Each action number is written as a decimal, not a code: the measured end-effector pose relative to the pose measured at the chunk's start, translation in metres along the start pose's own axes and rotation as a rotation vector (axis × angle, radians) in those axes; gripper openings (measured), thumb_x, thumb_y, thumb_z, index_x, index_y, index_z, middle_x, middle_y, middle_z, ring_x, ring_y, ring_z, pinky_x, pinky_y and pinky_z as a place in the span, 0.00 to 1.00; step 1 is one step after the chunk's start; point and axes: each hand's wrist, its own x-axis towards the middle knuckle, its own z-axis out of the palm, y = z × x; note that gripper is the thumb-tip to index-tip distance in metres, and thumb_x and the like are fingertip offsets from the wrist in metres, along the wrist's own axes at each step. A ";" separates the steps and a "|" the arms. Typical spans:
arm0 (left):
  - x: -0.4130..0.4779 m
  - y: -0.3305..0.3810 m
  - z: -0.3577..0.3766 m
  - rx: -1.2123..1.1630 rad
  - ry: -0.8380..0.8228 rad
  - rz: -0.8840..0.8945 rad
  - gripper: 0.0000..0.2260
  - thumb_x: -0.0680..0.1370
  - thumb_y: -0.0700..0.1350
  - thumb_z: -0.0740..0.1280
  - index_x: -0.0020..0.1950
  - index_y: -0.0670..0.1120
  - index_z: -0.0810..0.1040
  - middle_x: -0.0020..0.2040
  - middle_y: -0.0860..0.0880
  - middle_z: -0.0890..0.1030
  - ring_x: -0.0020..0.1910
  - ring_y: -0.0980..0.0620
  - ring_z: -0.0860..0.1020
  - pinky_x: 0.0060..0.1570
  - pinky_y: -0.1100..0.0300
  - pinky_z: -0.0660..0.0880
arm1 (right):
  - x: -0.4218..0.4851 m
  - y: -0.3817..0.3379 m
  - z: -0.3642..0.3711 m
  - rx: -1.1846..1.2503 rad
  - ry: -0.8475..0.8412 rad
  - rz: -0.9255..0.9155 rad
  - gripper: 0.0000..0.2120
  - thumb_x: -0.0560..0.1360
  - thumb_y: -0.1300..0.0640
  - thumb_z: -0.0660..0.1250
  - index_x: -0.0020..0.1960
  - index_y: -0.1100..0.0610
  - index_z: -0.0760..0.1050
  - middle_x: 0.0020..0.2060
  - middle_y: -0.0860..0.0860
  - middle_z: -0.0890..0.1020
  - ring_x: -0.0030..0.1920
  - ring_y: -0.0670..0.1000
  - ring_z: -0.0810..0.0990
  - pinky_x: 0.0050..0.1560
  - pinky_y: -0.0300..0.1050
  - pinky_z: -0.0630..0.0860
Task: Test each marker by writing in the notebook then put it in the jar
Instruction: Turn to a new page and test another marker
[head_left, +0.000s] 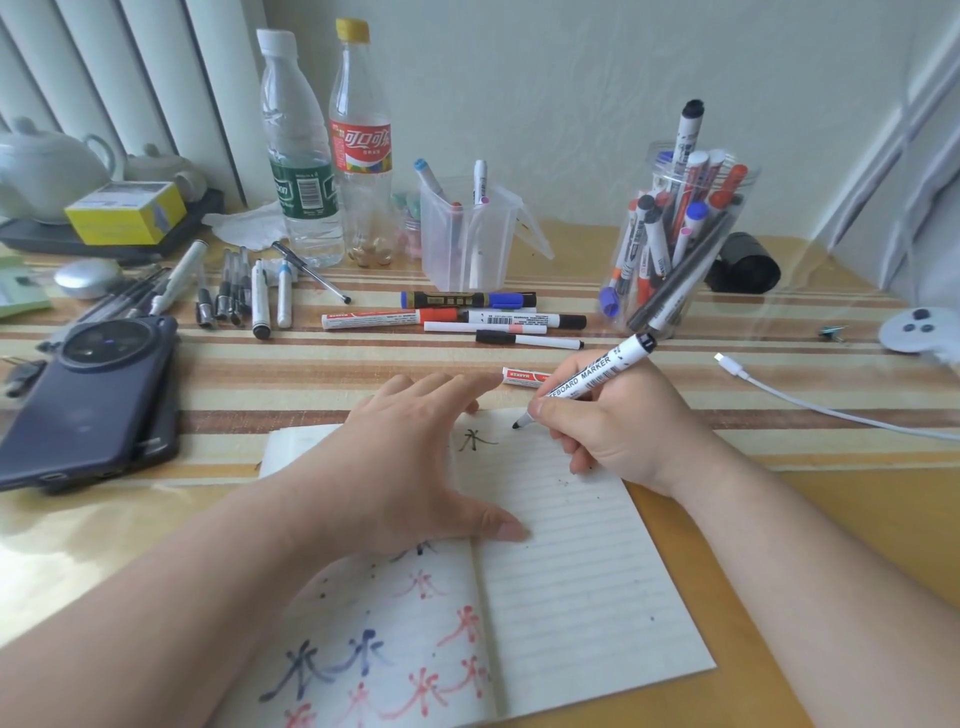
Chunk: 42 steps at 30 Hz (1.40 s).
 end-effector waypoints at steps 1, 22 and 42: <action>0.000 0.000 0.000 0.000 -0.003 -0.001 0.54 0.58 0.77 0.71 0.78 0.66 0.49 0.68 0.67 0.66 0.68 0.59 0.62 0.71 0.58 0.62 | -0.001 -0.001 0.000 -0.005 0.004 0.003 0.04 0.74 0.64 0.72 0.41 0.62 0.80 0.28 0.55 0.78 0.27 0.50 0.77 0.26 0.43 0.75; 0.000 0.001 -0.001 0.010 -0.018 -0.005 0.54 0.57 0.77 0.70 0.78 0.66 0.50 0.69 0.66 0.66 0.68 0.58 0.62 0.72 0.55 0.63 | -0.002 -0.003 0.001 0.004 0.004 0.027 0.05 0.74 0.64 0.72 0.39 0.61 0.79 0.26 0.52 0.78 0.26 0.50 0.75 0.23 0.41 0.70; 0.001 -0.002 0.001 -0.003 0.001 0.008 0.54 0.57 0.78 0.70 0.78 0.66 0.52 0.67 0.66 0.68 0.67 0.57 0.63 0.71 0.54 0.64 | 0.000 -0.004 -0.001 -0.012 0.049 0.047 0.06 0.73 0.65 0.71 0.38 0.62 0.77 0.25 0.53 0.76 0.27 0.53 0.72 0.21 0.40 0.67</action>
